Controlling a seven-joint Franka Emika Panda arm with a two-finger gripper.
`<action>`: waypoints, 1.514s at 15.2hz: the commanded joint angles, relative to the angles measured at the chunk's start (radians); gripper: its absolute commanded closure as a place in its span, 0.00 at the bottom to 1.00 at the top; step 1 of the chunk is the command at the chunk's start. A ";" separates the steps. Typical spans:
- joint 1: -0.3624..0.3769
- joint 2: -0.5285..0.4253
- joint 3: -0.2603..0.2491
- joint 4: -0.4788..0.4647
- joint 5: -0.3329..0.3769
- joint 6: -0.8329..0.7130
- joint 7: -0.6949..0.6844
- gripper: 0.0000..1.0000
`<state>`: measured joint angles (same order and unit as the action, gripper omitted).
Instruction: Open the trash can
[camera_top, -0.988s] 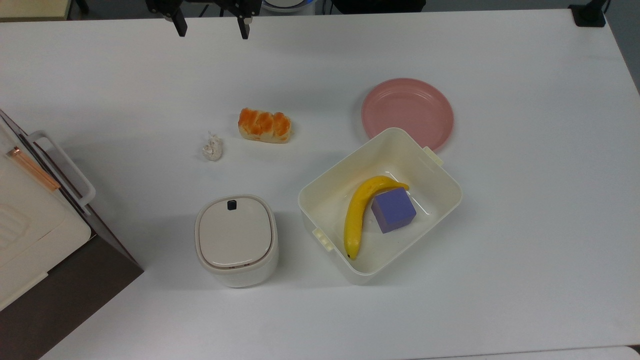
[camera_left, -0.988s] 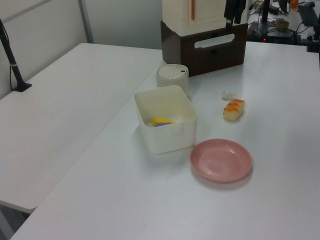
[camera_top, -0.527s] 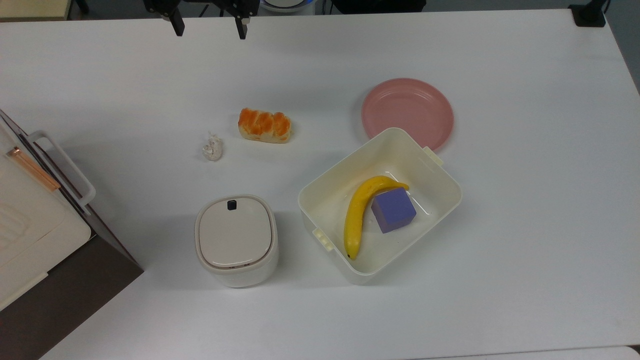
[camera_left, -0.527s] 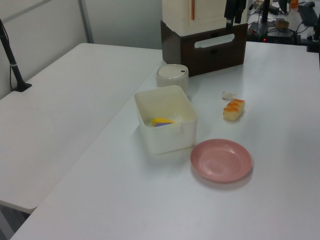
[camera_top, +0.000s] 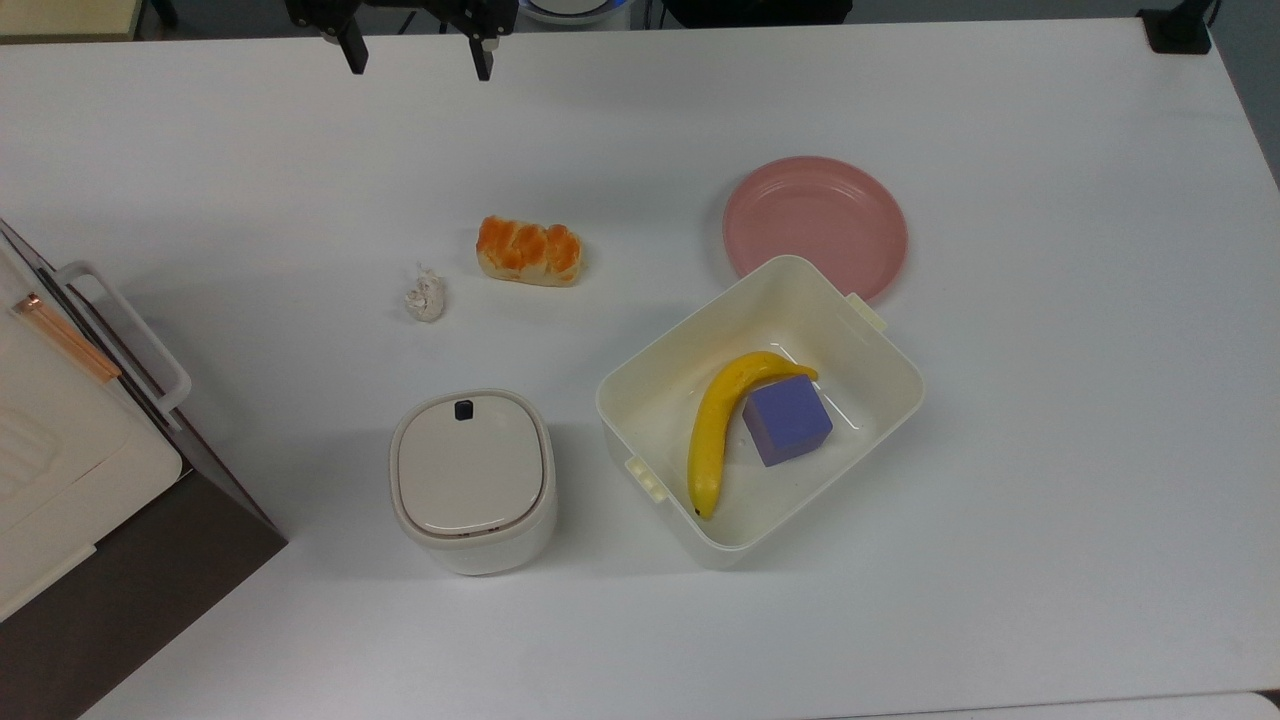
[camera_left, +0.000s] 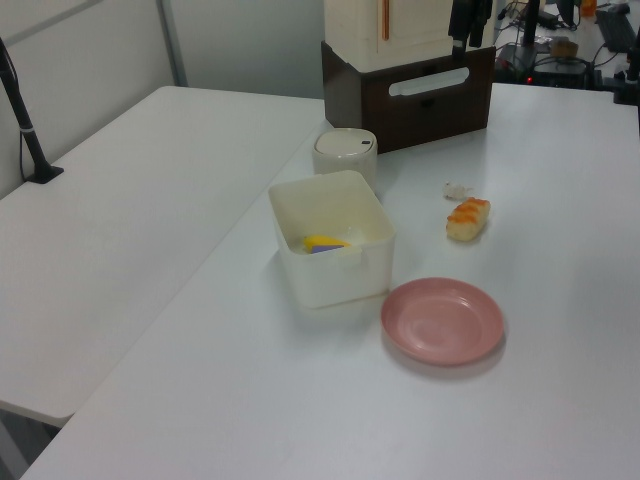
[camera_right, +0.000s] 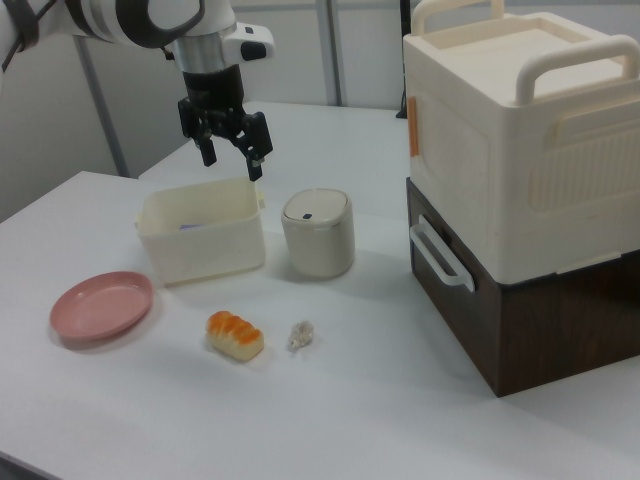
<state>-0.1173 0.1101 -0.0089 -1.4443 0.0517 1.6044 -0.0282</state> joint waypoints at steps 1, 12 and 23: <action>0.007 -0.021 -0.006 -0.033 -0.015 0.040 -0.018 0.00; -0.001 -0.030 -0.013 -0.031 0.000 0.031 -0.087 0.00; -0.001 -0.032 -0.010 -0.033 -0.001 0.040 -0.116 0.00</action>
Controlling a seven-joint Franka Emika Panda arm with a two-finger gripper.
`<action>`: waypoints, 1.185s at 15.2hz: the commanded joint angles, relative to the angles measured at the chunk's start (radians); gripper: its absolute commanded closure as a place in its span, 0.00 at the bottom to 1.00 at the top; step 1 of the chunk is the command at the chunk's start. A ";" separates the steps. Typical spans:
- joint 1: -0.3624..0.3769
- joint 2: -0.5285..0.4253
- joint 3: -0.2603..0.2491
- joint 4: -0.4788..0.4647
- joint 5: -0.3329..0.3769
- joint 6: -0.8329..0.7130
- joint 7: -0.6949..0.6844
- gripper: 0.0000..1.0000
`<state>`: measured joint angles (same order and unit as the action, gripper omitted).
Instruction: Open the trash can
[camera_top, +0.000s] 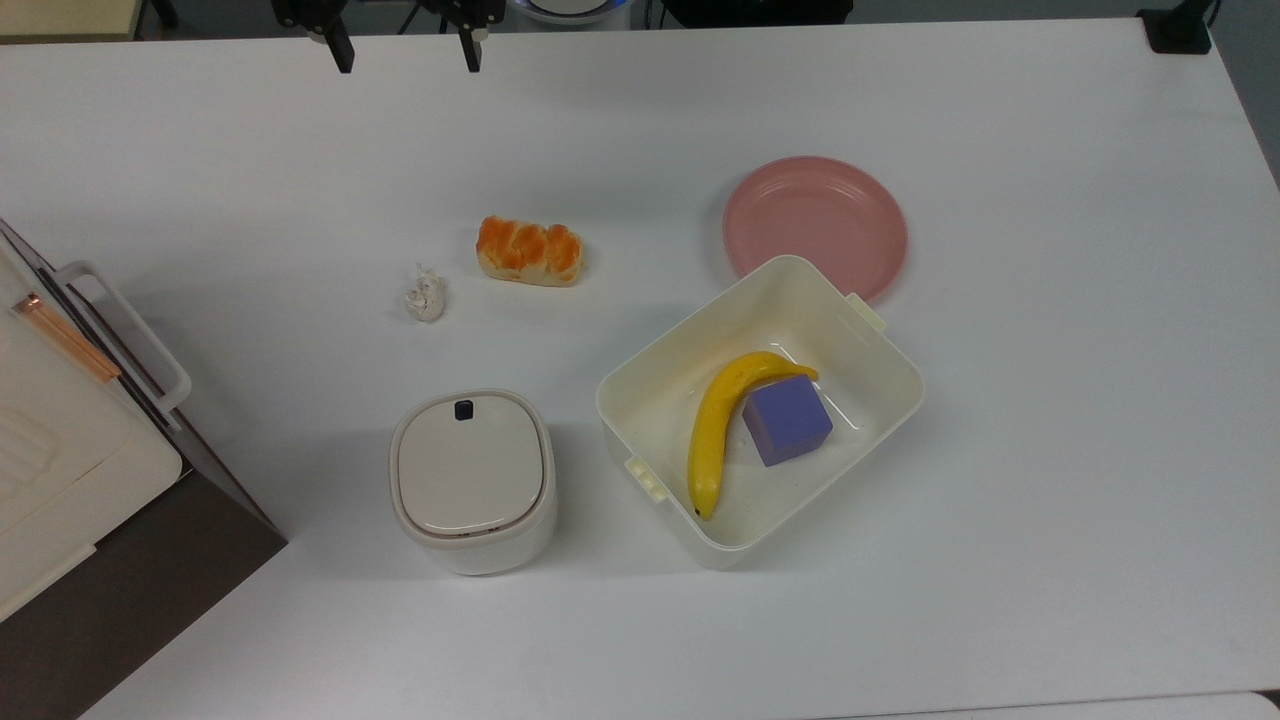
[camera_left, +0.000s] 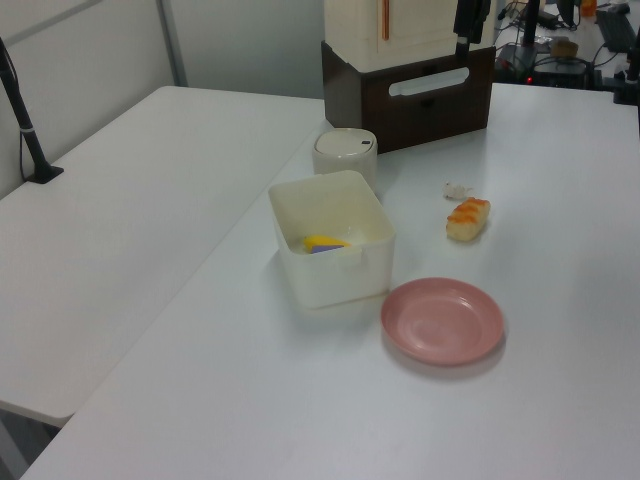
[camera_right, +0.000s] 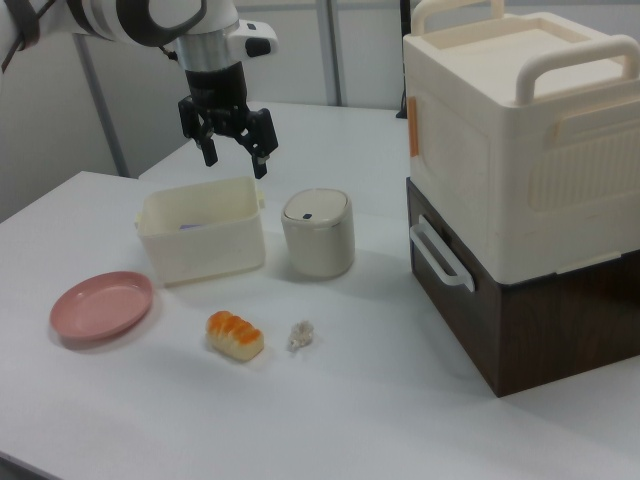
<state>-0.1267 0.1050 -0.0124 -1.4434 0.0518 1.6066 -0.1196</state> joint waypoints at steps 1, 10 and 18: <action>0.009 -0.027 -0.006 -0.034 0.000 0.038 -0.026 0.00; 0.010 -0.024 -0.004 -0.034 0.000 0.039 -0.017 0.15; 0.018 0.089 0.011 0.036 -0.006 0.147 -0.005 1.00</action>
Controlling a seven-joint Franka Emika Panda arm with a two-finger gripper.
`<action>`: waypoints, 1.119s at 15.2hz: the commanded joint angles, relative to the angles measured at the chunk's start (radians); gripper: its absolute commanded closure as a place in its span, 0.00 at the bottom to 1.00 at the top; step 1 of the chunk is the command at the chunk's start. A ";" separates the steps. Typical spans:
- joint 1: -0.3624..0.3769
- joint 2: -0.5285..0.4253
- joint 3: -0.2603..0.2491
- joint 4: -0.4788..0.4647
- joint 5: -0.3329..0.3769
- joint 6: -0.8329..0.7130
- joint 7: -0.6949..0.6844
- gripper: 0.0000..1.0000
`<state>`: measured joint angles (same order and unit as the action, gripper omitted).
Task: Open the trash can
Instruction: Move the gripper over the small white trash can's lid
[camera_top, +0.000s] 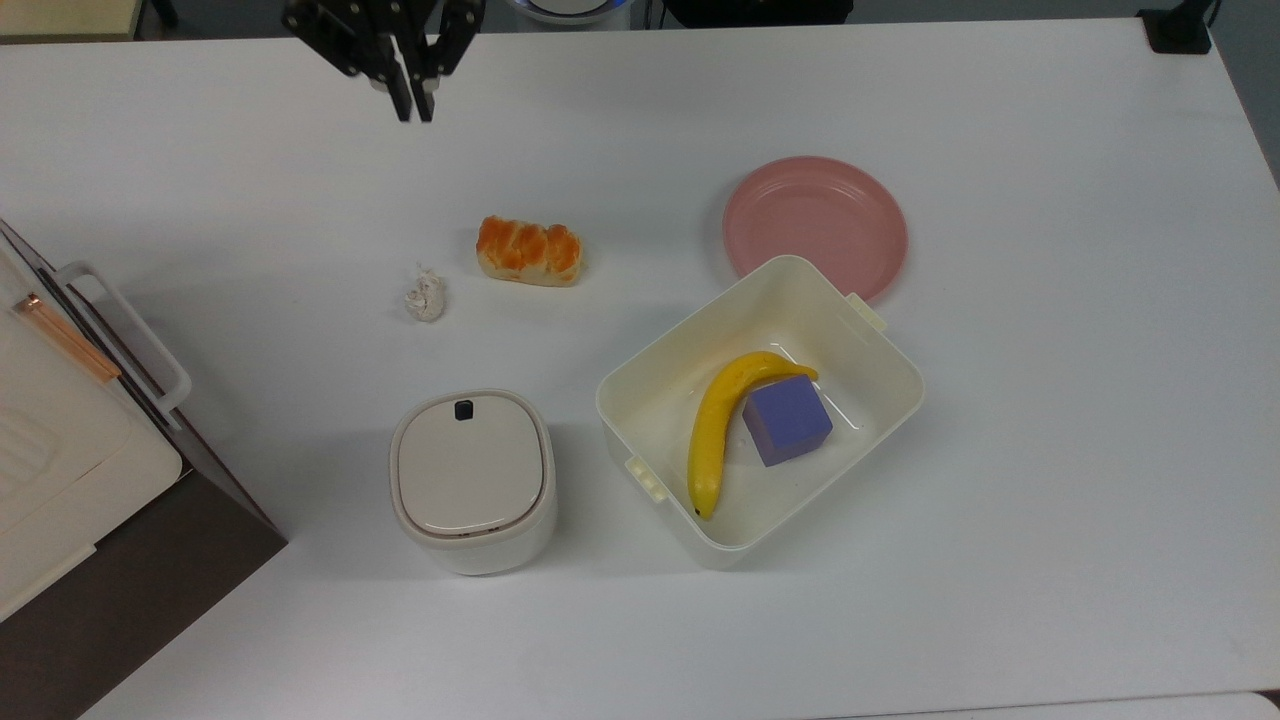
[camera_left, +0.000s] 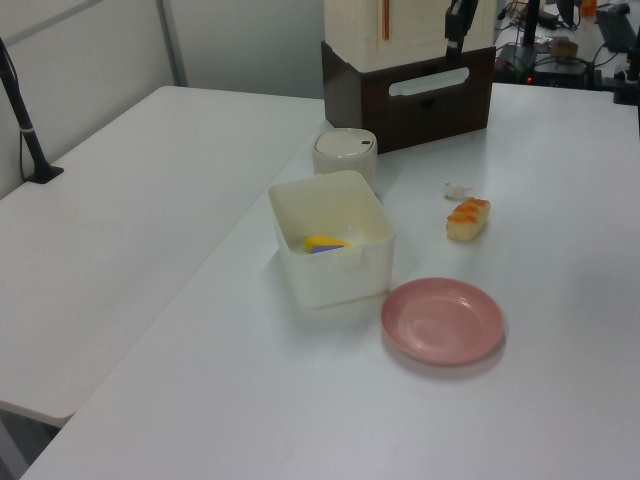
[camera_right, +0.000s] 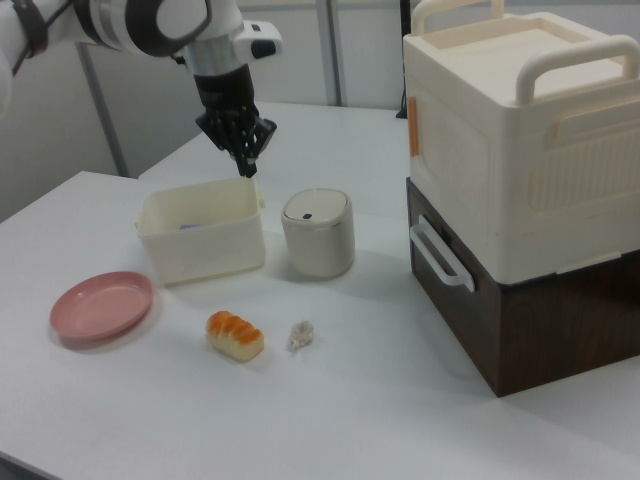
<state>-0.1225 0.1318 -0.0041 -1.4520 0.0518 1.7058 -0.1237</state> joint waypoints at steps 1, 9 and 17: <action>0.015 0.081 0.012 0.053 -0.010 0.066 0.021 1.00; 0.035 0.251 0.036 0.177 -0.042 0.222 0.271 1.00; 0.078 0.430 0.042 0.294 -0.234 0.288 0.427 1.00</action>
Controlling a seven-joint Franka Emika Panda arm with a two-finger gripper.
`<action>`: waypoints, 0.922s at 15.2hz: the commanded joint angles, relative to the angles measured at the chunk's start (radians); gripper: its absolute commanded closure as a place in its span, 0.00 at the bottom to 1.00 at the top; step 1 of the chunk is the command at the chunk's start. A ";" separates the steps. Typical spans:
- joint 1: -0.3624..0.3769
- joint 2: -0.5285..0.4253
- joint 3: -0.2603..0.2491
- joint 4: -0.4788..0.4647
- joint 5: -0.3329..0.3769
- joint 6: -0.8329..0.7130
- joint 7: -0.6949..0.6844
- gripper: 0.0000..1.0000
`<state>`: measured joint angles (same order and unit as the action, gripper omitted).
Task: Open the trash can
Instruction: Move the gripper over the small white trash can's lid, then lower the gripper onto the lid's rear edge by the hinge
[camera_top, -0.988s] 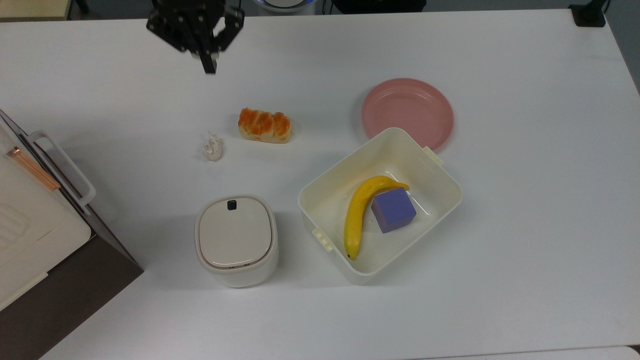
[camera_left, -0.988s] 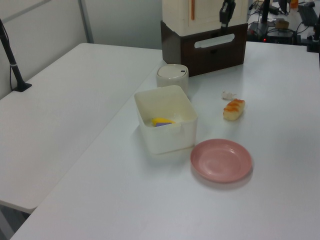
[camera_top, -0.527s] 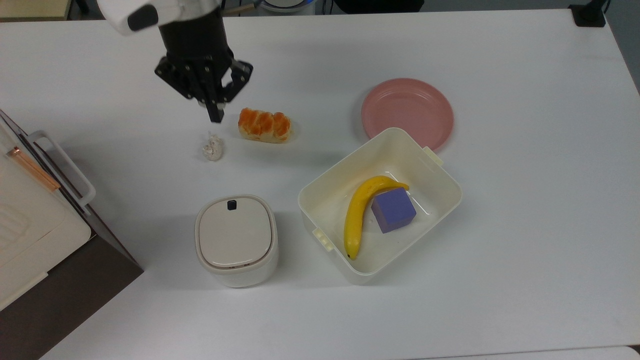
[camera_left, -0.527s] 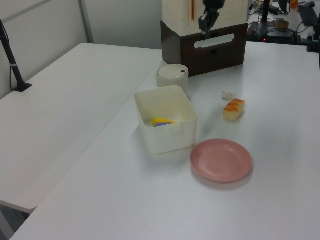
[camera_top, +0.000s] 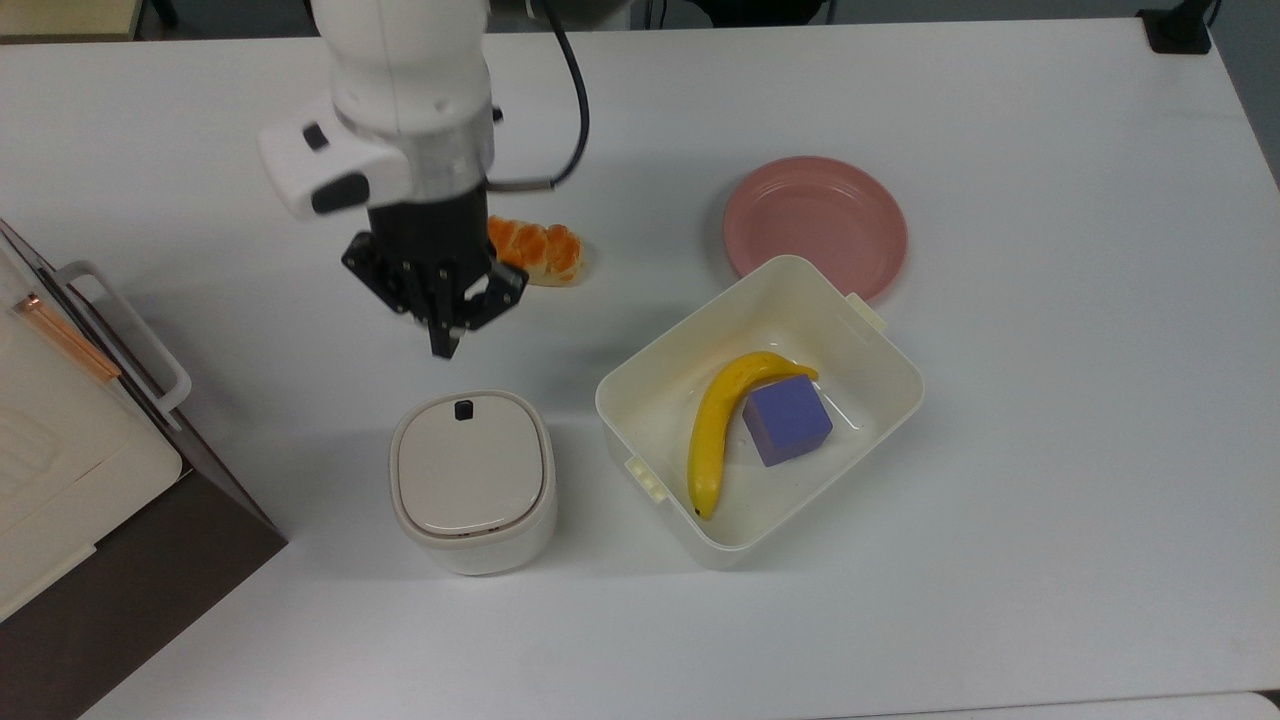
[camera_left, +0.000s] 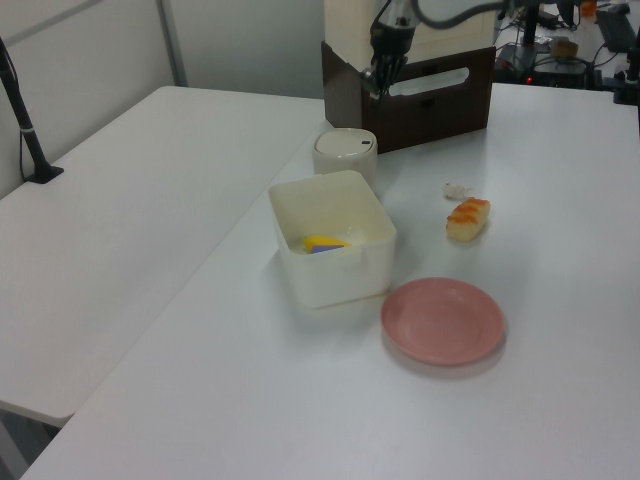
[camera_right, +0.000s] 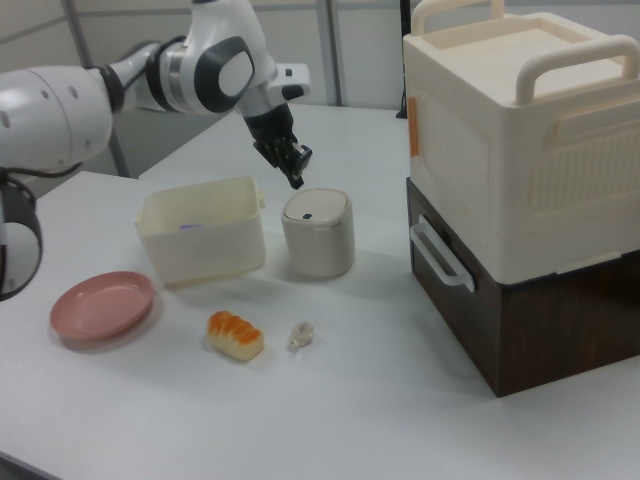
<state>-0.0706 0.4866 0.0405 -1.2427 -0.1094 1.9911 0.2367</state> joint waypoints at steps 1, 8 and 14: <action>0.032 0.099 -0.002 0.107 -0.090 0.002 0.082 1.00; 0.055 0.161 0.001 0.147 -0.194 0.000 0.142 1.00; 0.057 0.159 0.033 0.112 -0.266 -0.006 0.142 1.00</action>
<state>-0.0212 0.6453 0.0549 -1.1208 -0.3297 1.9924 0.3510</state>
